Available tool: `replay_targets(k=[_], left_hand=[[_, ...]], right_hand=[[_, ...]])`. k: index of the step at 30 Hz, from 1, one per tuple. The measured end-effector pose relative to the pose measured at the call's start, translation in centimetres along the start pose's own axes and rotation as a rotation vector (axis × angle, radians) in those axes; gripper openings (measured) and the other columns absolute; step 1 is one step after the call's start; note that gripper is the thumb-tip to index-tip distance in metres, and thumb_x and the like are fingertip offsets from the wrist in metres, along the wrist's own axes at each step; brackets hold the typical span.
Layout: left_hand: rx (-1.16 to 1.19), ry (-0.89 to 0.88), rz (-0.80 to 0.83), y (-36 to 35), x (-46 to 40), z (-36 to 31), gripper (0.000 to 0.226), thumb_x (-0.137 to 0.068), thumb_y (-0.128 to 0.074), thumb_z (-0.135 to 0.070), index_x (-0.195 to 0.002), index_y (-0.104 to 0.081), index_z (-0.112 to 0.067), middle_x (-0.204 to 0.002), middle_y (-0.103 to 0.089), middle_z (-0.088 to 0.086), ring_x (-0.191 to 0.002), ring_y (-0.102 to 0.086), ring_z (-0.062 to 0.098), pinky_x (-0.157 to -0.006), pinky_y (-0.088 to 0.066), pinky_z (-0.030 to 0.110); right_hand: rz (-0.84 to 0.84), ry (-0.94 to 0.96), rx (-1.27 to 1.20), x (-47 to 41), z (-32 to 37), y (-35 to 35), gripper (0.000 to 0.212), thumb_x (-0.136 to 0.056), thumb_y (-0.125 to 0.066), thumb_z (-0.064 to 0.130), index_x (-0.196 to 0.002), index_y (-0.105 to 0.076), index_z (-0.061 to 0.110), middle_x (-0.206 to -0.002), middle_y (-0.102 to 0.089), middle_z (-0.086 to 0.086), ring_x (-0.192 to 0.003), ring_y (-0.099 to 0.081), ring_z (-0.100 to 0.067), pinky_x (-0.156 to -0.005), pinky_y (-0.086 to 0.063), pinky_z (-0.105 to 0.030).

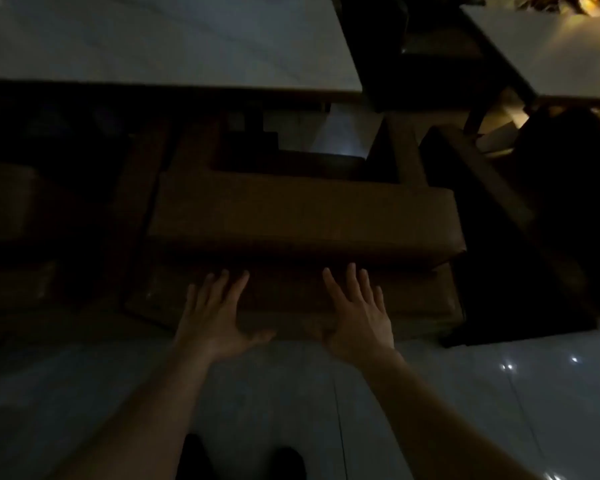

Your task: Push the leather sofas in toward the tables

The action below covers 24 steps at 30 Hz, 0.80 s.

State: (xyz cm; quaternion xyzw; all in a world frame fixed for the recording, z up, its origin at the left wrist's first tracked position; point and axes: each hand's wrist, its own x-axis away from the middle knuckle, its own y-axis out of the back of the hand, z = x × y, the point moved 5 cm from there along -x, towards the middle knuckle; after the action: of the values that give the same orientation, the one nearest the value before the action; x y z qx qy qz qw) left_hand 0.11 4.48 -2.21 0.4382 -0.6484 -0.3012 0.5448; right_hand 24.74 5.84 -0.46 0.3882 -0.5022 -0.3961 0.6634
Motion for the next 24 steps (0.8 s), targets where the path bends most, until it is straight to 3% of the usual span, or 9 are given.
replay_targets(k=[8, 17, 24], left_hand=[[-0.055, -0.006, -0.201, -1.6, -2.8, 2.0, 0.12, -0.055, -0.024, -0.097, -0.155, 0.004, -0.036, -0.165, 0.004, 0.004, -0.15, 0.012, 0.028, -0.12, 0.007, 0.049], [-0.104, 0.064, -0.384, -3.0, -3.7, 2.4, 0.109, -0.069, -0.032, -0.089, -0.157, -0.005, -0.031, -0.165, -0.007, 0.01, -0.15, 0.003, 0.033, -0.121, -0.002, 0.051], [-0.115, 0.074, -0.39, -3.7, -4.3, 2.5, 0.103, -0.077, -0.022, -0.088, -0.156, 0.009, -0.029, -0.165, 0.006, 0.009, -0.15, 0.013, 0.031, -0.121, -0.001, 0.051]], right_hand=[[-0.043, -0.076, 0.082, -2.6, -2.8, -2.7, 0.099, -0.086, -0.045, 0.075, -0.153, 0.019, 0.041, -0.163, 0.025, -0.014, -0.147, 0.025, -0.041, -0.121, 0.001, -0.061], [-0.097, -0.147, 0.088, -3.7, -3.5, -3.9, 0.087, -0.089, -0.031, 0.077, -0.154, 0.014, 0.041, -0.162, 0.013, -0.027, -0.147, 0.015, -0.051, -0.117, -0.005, -0.07], [-0.115, -0.145, 0.1, -4.0, -3.7, -4.2, 0.087, -0.085, -0.025, 0.08, -0.156, 0.006, 0.041, -0.163, 0.004, -0.028, -0.148, 0.008, -0.05, -0.116, -0.012, -0.07]])
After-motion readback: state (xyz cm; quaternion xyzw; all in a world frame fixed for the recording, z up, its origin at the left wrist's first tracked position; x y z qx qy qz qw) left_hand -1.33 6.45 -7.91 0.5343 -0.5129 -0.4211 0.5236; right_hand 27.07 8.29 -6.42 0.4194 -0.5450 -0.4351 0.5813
